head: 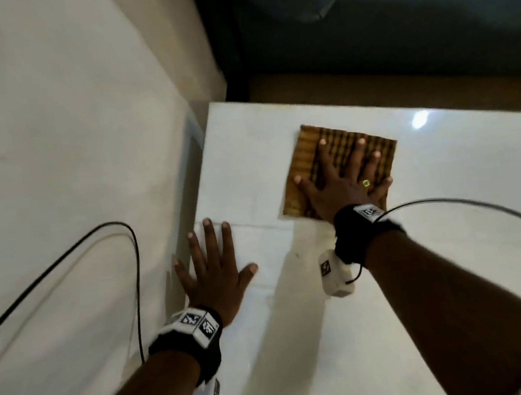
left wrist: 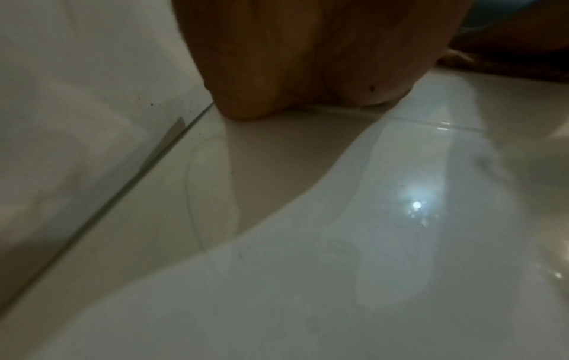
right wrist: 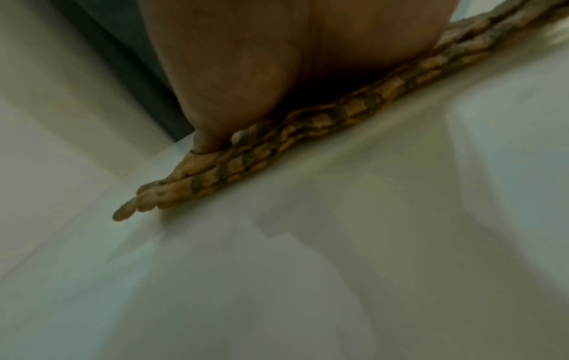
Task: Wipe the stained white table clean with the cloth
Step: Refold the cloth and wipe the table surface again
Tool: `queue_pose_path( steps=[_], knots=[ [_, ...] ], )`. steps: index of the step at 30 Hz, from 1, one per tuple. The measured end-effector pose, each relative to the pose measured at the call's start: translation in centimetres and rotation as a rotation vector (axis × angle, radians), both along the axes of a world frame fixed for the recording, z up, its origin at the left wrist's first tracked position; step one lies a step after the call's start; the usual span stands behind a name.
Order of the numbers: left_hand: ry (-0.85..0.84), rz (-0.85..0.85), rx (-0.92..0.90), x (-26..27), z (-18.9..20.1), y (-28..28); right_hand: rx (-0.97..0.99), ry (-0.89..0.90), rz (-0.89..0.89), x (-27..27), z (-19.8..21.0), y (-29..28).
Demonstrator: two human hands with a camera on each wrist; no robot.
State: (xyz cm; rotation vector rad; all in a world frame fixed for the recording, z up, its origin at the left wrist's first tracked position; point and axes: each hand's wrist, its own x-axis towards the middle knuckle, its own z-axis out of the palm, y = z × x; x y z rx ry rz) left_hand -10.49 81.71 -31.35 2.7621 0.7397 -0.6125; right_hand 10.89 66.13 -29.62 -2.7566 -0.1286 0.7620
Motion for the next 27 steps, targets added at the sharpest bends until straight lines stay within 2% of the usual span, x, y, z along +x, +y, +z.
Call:
queue_pose_path(
  steps=[3,8,13,17,20,24,27],
  knots=[
    [0.005,-0.019,0.005,0.0,0.2,-0.2,-0.026,-0.003,-0.046,4.5,0.3,2.7],
    [0.055,-0.024,0.003,-0.1,-0.2,-0.1,-0.053,-0.021,-0.067,5.8,-0.1,7.3],
    [0.038,-0.012,0.001,0.0,-0.2,0.1,-0.017,-0.038,0.151,5.6,-0.4,13.2],
    [0.045,0.015,-0.032,0.2,0.1,0.1,-0.032,-0.043,0.267,4.1,-0.5,11.9],
    [0.077,0.025,-0.070,0.0,0.0,0.2,-0.015,-0.045,0.280,0.3,-0.4,8.7],
    [0.046,0.030,-0.072,0.2,0.0,0.4,0.009,-0.081,0.279,-8.9,-0.9,4.0],
    [0.034,0.053,-0.231,0.1,0.8,1.4,-0.004,-0.141,0.272,-16.9,-1.0,0.3]
  ],
)
